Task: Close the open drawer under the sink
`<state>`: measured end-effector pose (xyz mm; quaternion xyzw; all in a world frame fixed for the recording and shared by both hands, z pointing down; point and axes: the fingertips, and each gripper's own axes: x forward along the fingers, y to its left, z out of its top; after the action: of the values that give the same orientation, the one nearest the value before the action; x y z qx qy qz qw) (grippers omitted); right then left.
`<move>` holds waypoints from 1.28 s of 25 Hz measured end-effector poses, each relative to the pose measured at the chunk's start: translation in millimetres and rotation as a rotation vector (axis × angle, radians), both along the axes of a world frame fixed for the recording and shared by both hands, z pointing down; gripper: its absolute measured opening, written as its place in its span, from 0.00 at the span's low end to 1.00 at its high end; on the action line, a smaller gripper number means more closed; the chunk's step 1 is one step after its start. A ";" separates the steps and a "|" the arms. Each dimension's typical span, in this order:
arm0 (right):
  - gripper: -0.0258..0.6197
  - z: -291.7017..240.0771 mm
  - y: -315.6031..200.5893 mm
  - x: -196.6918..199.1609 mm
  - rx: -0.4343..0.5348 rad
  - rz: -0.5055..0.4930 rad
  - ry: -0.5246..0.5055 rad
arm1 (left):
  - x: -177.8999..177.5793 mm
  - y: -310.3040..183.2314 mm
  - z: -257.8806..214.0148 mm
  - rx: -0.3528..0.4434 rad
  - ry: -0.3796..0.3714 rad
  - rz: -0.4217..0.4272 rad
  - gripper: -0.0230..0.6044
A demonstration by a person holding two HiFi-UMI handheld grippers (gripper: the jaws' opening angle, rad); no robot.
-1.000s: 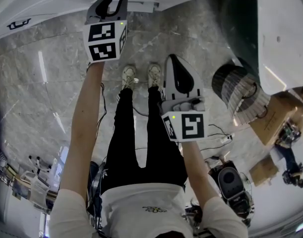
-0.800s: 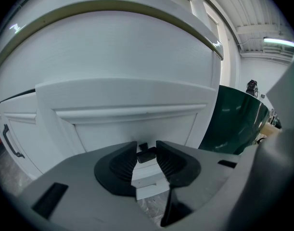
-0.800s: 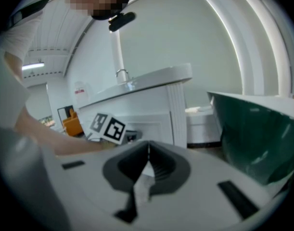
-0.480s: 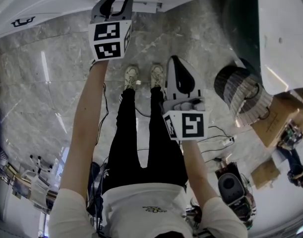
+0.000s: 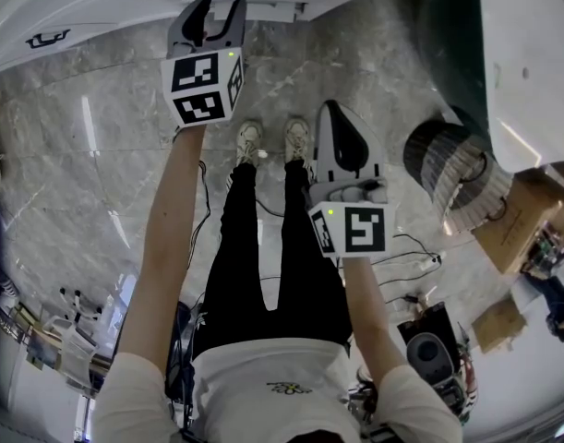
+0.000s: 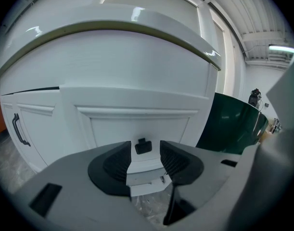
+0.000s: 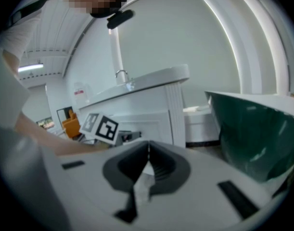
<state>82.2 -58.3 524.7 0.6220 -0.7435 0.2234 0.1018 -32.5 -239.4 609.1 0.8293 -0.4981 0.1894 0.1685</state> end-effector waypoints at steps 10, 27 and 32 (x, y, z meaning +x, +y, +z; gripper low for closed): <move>0.09 -37.8 -9.0 -7.2 0.060 0.003 0.004 | 3.7 44.9 -19.7 -0.011 -0.006 0.048 0.33; 0.09 -298.4 -55.3 -10.7 0.391 0.040 0.002 | 3.8 74.7 -333.3 0.216 0.218 0.026 0.08; 0.09 -356.0 -38.8 -24.8 0.440 0.028 -0.015 | 2.8 100.7 -428.6 0.375 0.204 0.108 0.07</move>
<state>57.4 -97.1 168.7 0.6377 -0.7665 0.0618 -0.0453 -29.7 -138.7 180.5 0.8863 -0.4600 0.0173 0.0504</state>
